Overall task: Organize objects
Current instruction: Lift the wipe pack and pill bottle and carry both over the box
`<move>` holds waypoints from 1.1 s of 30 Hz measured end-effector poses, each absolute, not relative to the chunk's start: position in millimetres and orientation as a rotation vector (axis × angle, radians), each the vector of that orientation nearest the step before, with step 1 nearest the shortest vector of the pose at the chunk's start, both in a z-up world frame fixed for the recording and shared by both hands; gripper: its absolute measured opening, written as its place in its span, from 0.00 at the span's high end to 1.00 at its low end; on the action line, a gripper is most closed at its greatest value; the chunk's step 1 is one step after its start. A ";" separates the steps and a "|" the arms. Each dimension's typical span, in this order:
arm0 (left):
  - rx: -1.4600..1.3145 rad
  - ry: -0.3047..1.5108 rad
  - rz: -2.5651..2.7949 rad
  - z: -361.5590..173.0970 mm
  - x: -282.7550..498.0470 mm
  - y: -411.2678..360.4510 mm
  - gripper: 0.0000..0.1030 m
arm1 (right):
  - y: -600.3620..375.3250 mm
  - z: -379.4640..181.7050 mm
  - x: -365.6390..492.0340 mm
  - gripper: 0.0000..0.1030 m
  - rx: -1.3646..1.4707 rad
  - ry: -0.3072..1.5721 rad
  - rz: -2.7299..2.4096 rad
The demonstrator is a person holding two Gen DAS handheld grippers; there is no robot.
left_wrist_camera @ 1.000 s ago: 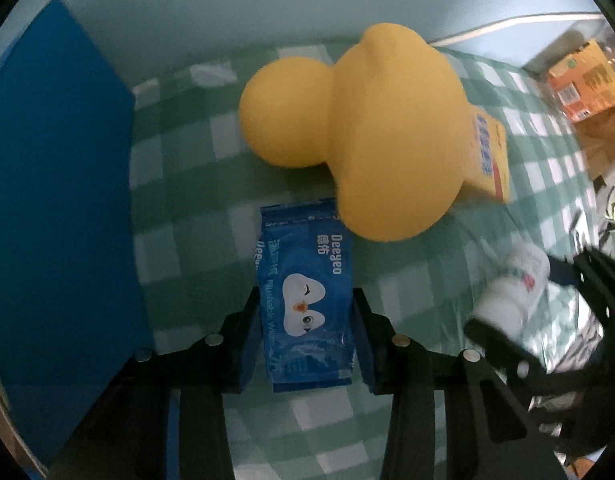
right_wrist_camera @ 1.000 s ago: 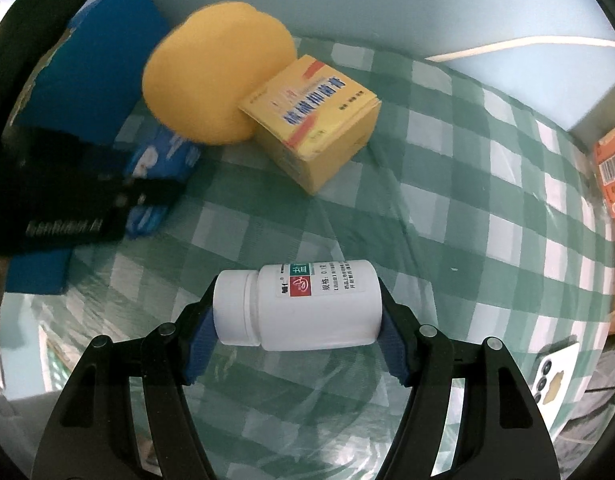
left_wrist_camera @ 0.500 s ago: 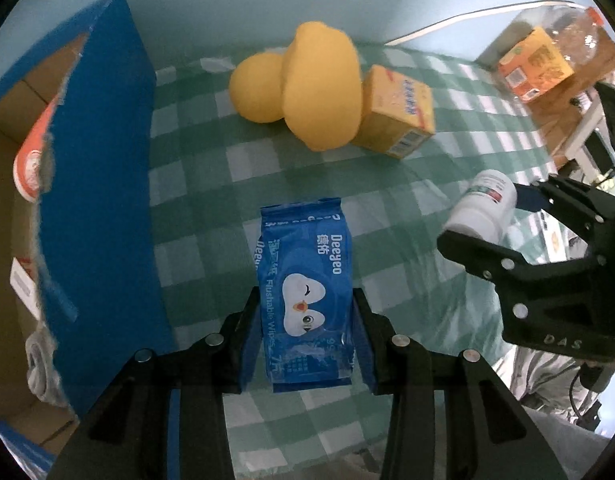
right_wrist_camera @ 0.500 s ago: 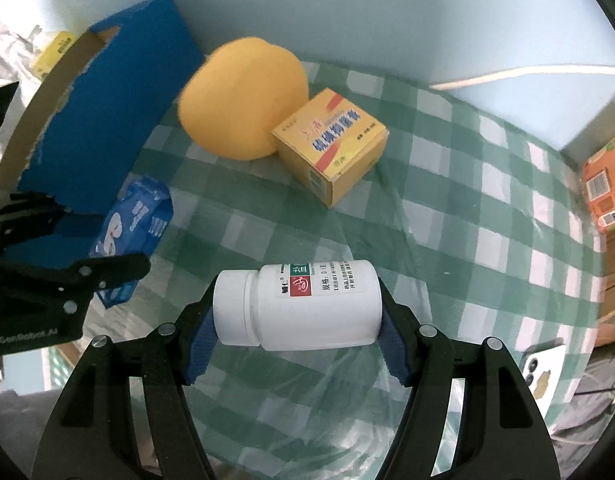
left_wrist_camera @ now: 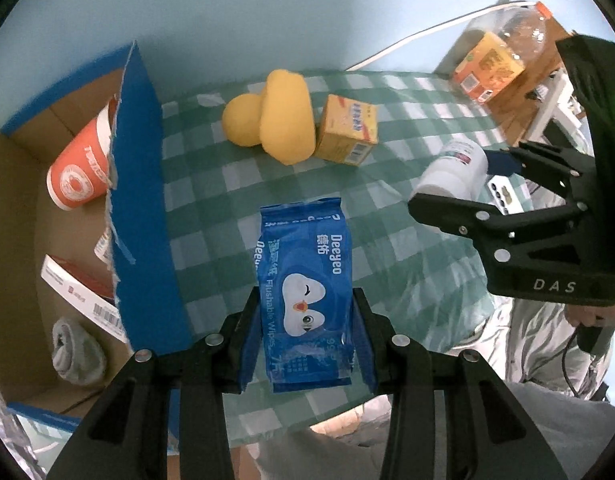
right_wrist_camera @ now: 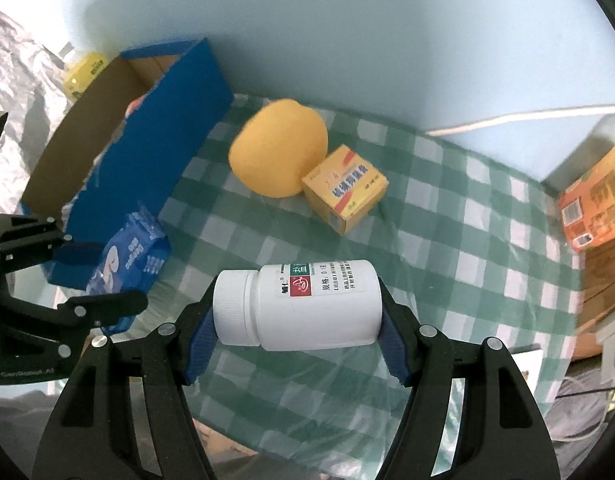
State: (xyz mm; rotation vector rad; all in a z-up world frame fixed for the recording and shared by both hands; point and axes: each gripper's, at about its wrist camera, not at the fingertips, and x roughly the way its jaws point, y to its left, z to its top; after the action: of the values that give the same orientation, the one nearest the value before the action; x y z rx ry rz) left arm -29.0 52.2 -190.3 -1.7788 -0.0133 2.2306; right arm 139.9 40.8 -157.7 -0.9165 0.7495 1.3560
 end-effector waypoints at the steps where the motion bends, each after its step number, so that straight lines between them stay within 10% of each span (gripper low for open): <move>1: -1.771 -0.008 2.238 -186.8 -28.7 53.3 0.59 | 39.8 -153.5 138.1 0.33 -0.917 0.741 1.358; 33: -1.577 -0.040 2.367 -81.2 -41.3 33.3 0.59 | 38.8 -53.3 89.9 0.33 -0.886 0.512 1.467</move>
State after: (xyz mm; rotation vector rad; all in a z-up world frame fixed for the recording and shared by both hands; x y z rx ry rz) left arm -41.3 33.3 -81.2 -1.5772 -0.0403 2.3670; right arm 89.9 38.8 -53.3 -0.8856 0.5122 1.4671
